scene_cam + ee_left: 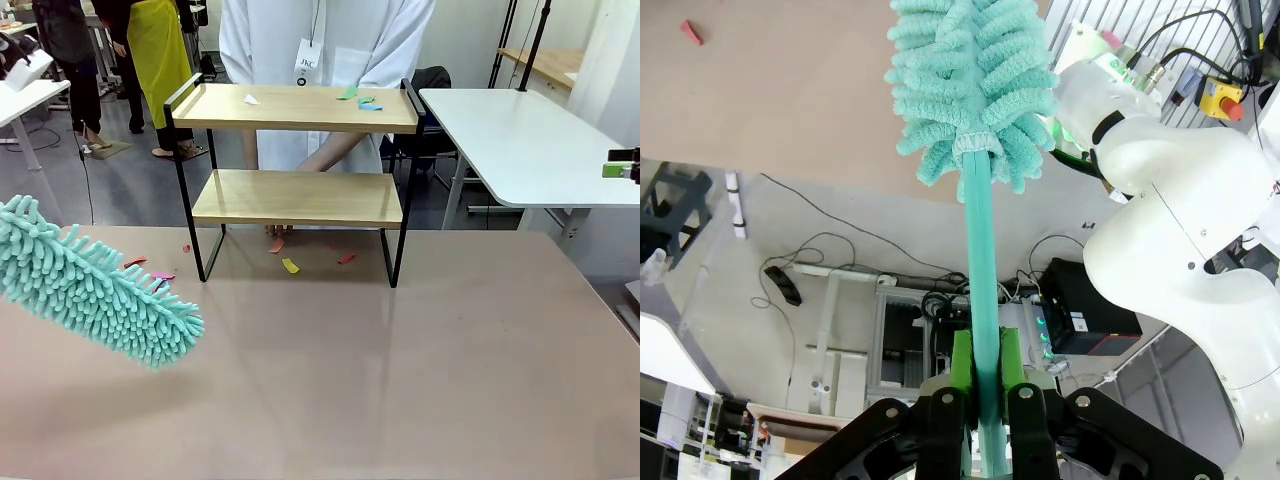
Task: Clean the shelf.
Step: Clean the specific section of the Shelf indicated by the human with the Duster.
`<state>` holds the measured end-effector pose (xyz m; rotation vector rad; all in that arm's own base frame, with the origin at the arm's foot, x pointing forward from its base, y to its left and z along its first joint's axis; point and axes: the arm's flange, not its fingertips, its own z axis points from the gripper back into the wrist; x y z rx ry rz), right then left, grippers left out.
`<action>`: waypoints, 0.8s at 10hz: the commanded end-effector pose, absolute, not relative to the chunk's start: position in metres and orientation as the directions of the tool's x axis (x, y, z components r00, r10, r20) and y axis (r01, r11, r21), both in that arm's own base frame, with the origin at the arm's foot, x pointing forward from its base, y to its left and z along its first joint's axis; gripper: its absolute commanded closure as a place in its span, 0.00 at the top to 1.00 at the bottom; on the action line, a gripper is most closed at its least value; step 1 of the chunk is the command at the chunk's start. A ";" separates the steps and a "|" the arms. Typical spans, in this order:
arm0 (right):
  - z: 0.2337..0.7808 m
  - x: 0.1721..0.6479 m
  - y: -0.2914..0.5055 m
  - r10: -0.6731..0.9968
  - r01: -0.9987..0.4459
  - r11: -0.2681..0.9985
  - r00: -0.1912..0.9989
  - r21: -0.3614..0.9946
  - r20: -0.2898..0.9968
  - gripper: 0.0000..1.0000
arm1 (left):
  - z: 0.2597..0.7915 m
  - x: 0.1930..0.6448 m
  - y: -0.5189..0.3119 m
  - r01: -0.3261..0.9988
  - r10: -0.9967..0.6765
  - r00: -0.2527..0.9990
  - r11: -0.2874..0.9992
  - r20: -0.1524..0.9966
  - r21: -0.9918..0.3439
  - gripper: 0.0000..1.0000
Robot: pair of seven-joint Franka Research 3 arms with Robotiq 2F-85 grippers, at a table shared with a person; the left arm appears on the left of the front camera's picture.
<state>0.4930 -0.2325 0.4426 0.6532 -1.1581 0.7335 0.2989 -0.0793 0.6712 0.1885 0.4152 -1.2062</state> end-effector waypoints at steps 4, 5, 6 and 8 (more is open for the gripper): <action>0.445 0.493 -0.231 0.180 -0.794 0.603 0.226 0.074 0.957 1.00 | 0.669 0.296 -0.079 0.931 -0.871 0.298 0.356 -0.391 -0.082 0.13; 0.445 0.493 -0.231 0.180 -0.794 0.603 0.226 0.074 0.957 1.00 | 0.669 0.296 -0.079 0.931 -0.871 0.298 0.356 -0.391 -0.082 0.13; 0.445 0.493 -0.231 0.180 -0.794 0.603 0.226 0.074 0.957 1.00 | 0.669 0.296 -0.079 0.931 -0.871 0.298 0.356 -0.391 -0.082 0.13; 0.445 0.493 -0.231 0.180 -0.794 0.603 0.226 0.074 0.957 1.00 | 0.669 0.296 -0.079 0.931 -0.871 0.298 0.356 -0.391 -0.082 0.13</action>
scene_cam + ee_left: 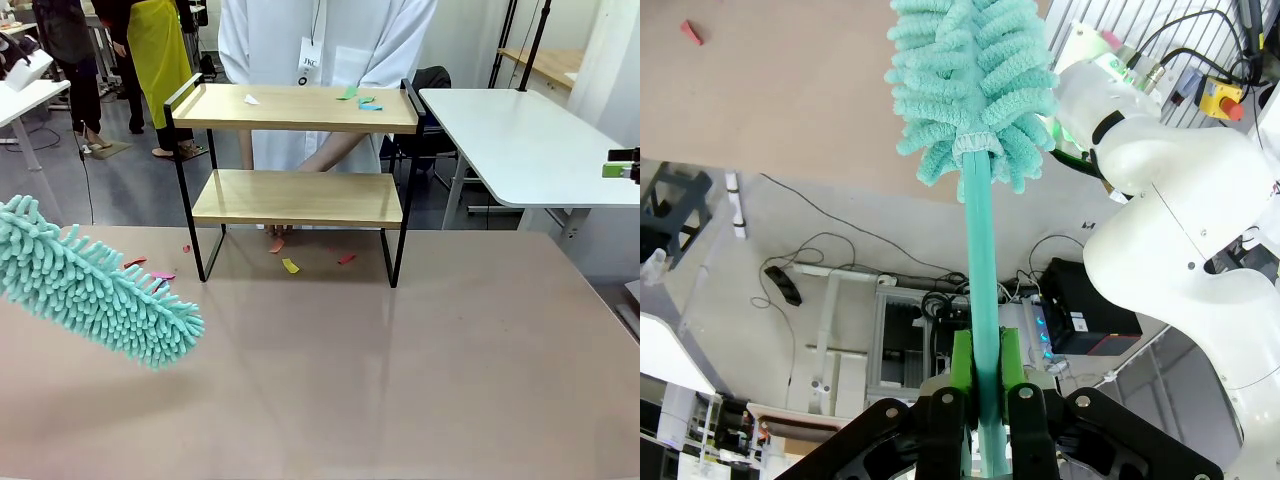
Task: Clean the shelf.
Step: Clean the specific section of the Shelf indicated by the human with the Duster.
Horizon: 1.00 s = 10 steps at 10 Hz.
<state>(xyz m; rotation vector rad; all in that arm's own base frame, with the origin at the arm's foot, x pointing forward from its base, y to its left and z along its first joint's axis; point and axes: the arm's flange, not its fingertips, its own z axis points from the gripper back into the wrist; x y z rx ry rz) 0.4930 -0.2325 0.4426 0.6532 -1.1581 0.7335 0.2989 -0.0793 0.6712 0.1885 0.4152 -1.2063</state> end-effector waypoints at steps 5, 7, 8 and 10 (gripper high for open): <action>0.445 0.493 -0.231 0.180 -0.794 0.603 0.226 0.074 0.957 1.00 | 0.613 0.289 -0.100 0.933 -0.938 0.324 0.339 -0.122 -0.125 0.13; 0.445 0.493 -0.231 0.180 -0.794 0.603 0.226 0.074 0.957 1.00 | 0.587 0.283 -0.128 0.905 -0.914 0.405 0.403 -0.015 -0.137 0.13; 0.445 0.493 -0.231 0.180 -0.794 0.603 0.226 0.074 0.957 1.00 | 0.580 0.279 -0.155 0.866 -0.867 0.489 0.470 0.099 -0.171 0.13; 0.445 0.493 -0.231 0.180 -0.794 0.603 0.226 0.074 0.957 1.00 | 0.568 0.281 -0.201 0.805 -0.788 0.590 0.556 0.178 -0.207 0.13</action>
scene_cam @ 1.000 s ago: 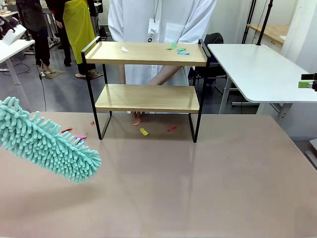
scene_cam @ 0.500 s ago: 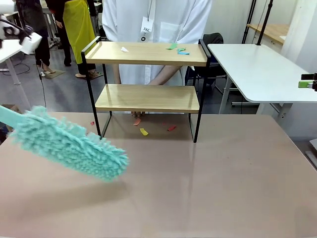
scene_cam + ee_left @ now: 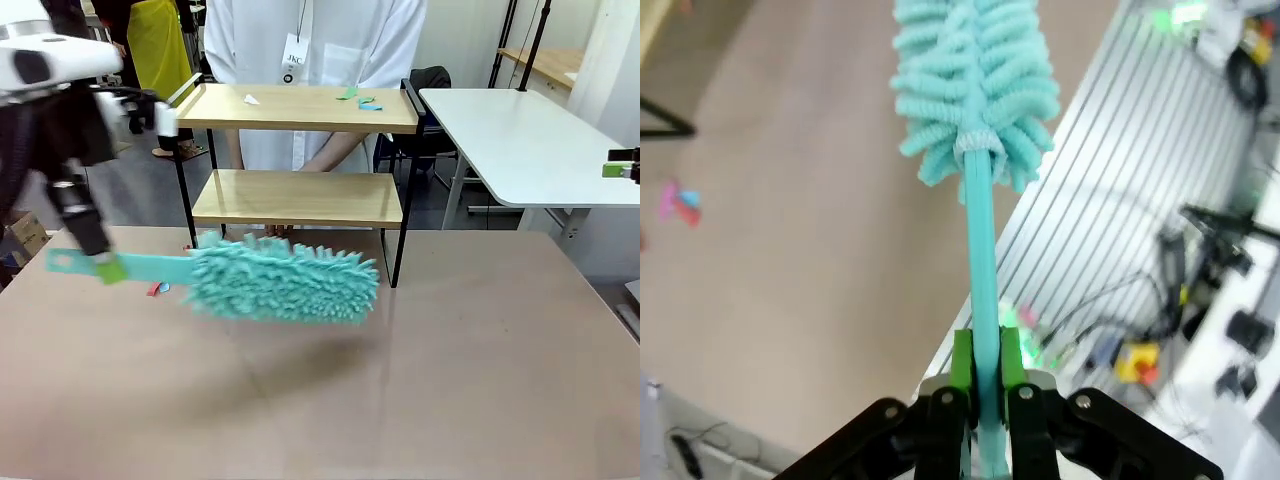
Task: Clean the shelf.
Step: Clean the specific section of the Shelf indicated by the human with the Duster.
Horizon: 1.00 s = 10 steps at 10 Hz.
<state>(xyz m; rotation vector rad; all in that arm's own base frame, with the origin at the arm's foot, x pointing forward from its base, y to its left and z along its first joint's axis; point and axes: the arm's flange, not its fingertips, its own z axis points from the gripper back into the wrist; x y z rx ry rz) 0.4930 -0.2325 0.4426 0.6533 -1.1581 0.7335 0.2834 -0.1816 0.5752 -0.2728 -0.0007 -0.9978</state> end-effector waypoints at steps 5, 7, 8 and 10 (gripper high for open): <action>0.445 0.493 -0.231 0.180 -0.794 0.603 0.226 0.074 0.957 1.00 | 0.561 0.286 -0.252 0.703 -0.682 0.712 0.692 0.171 -0.165 0.13; 0.445 0.493 -0.231 0.180 -0.794 0.603 0.226 0.074 0.957 1.00 | 0.555 0.276 -0.255 0.698 -0.667 0.716 0.681 0.206 -0.222 0.13; 0.445 0.493 -0.231 0.180 -0.794 0.603 0.226 0.074 0.957 1.00 | 0.552 0.279 -0.260 0.696 -0.670 0.718 0.689 0.188 -0.202 0.13; 0.445 0.493 -0.231 0.180 -0.794 0.603 0.226 0.074 0.957 1.00 | 0.549 0.276 -0.293 0.578 -0.556 0.812 0.807 0.177 -0.120 0.13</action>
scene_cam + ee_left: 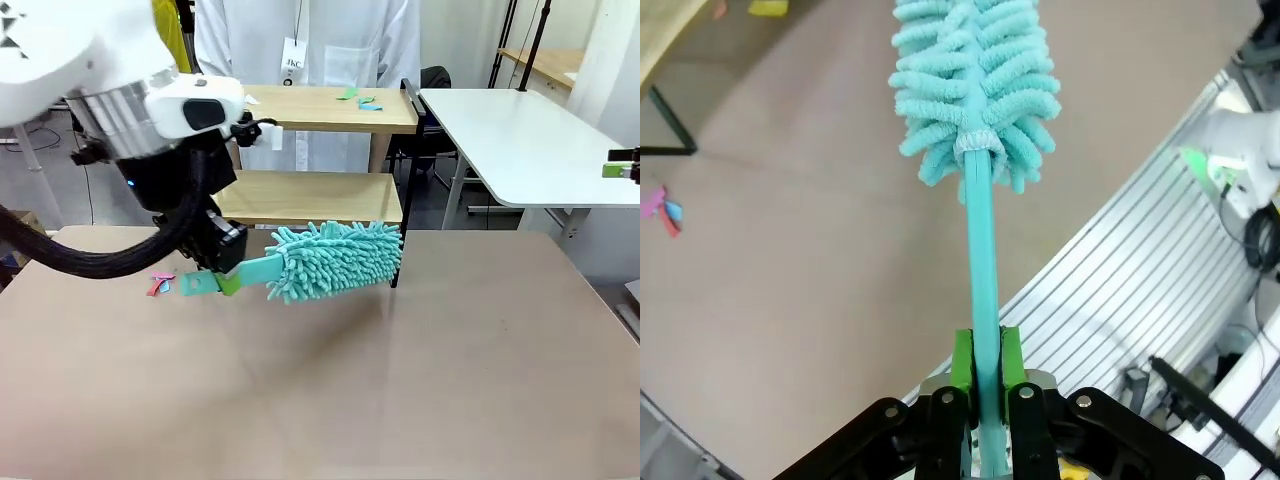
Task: Clean the shelf.
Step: Clean the specific section of the Shelf indicated by the human with the Duster.
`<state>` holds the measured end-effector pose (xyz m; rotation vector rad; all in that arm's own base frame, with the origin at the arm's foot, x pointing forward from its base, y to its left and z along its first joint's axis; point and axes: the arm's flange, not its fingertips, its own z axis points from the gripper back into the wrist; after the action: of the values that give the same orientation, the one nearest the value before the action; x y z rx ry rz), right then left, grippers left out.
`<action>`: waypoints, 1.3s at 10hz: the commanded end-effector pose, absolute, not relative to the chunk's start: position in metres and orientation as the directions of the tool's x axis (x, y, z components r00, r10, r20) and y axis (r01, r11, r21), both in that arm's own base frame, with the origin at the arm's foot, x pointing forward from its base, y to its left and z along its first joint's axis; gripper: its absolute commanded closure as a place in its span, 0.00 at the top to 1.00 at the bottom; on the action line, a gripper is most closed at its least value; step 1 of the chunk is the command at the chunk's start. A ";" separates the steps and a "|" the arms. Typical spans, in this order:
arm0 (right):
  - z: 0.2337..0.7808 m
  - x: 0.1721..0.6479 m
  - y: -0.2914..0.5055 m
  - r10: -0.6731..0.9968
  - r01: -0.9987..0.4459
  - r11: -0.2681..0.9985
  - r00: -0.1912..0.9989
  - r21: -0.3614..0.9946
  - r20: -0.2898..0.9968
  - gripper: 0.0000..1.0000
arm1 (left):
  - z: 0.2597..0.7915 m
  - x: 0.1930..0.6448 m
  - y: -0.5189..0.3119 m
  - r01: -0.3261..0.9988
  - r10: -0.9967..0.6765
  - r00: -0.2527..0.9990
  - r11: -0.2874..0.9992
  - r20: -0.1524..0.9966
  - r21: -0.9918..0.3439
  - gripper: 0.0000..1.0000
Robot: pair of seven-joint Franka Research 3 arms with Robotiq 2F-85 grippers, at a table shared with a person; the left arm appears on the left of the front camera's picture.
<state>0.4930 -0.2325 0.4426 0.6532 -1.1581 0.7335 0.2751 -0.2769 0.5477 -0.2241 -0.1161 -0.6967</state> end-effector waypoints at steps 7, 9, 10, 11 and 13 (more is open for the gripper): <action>0.445 0.493 -0.231 0.180 -0.794 0.603 0.226 0.074 0.957 1.00 | 0.513 0.289 -0.367 0.369 -0.336 0.923 0.912 0.188 -0.178 0.13; 0.445 0.493 -0.231 0.180 -0.794 0.603 0.226 0.074 0.957 1.00 | 0.502 0.292 -0.391 0.289 -0.243 0.936 0.944 0.253 -0.162 0.13; 0.445 0.493 -0.231 0.180 -0.794 0.603 0.226 0.074 0.957 1.00 | 0.496 0.294 -0.401 0.268 -0.223 0.939 0.952 0.262 -0.151 0.13; 0.445 0.493 -0.231 0.180 -0.794 0.603 0.226 0.074 0.957 1.00 | 0.489 0.295 -0.411 0.242 -0.198 0.939 0.961 0.282 -0.132 0.13; 0.445 0.493 -0.231 0.180 -0.794 0.603 0.226 0.074 0.957 1.00 | 0.475 0.299 -0.427 0.210 -0.158 0.929 0.969 0.335 -0.126 0.13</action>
<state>0.4930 -0.2325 0.4426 0.6533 -1.1581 0.7336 0.2901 -0.4123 0.4783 -0.1913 -0.2695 -0.2336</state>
